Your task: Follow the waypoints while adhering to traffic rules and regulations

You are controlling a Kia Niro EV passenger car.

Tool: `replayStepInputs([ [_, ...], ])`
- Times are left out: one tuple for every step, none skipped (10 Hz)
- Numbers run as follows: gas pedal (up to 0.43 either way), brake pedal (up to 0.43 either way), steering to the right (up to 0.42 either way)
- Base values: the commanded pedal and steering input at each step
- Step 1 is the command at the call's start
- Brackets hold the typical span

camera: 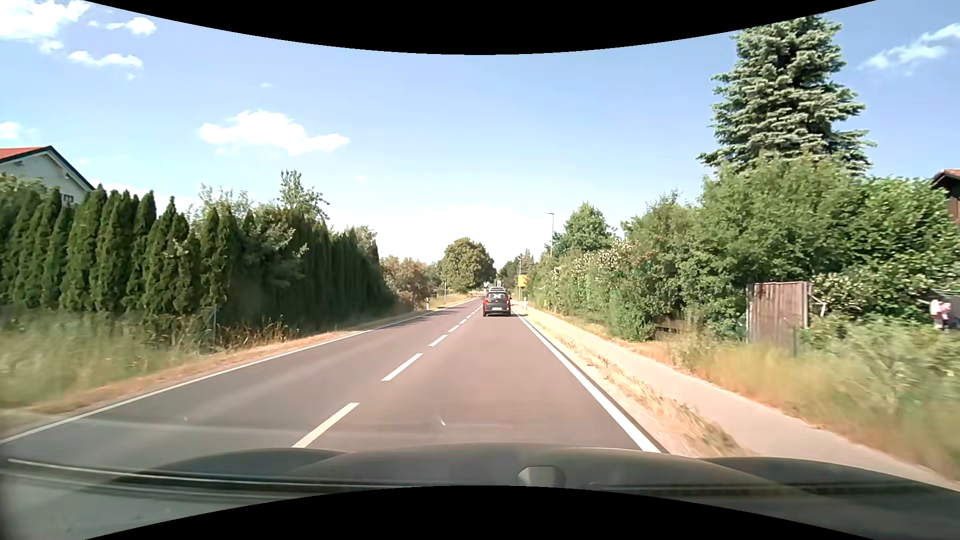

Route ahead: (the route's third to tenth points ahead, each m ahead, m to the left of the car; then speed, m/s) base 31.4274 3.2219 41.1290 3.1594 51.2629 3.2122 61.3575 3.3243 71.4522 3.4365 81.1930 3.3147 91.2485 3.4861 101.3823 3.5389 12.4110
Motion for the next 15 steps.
replayStepInputs([
  [0.138, 0.006, -0.001],
  [0.138, 0.006, -0.001],
  [0.138, 0.006, -0.001],
  [0.138, 0.006, -0.001],
  [0.130, 0.006, -0.001],
  [0.130, 0.006, -0.002],
  [0.130, 0.006, -0.002],
  [0.130, 0.006, -0.002],
  [0.130, 0.006, -0.003],
  [0.130, 0.006, -0.005],
  [0.130, 0.006, -0.009],
  [0.130, 0.006, -0.010],
  [0.130, 0.006, -0.008],
  [0.130, 0.006, -0.003],
  [0.130, 0.006, 0.000],
])
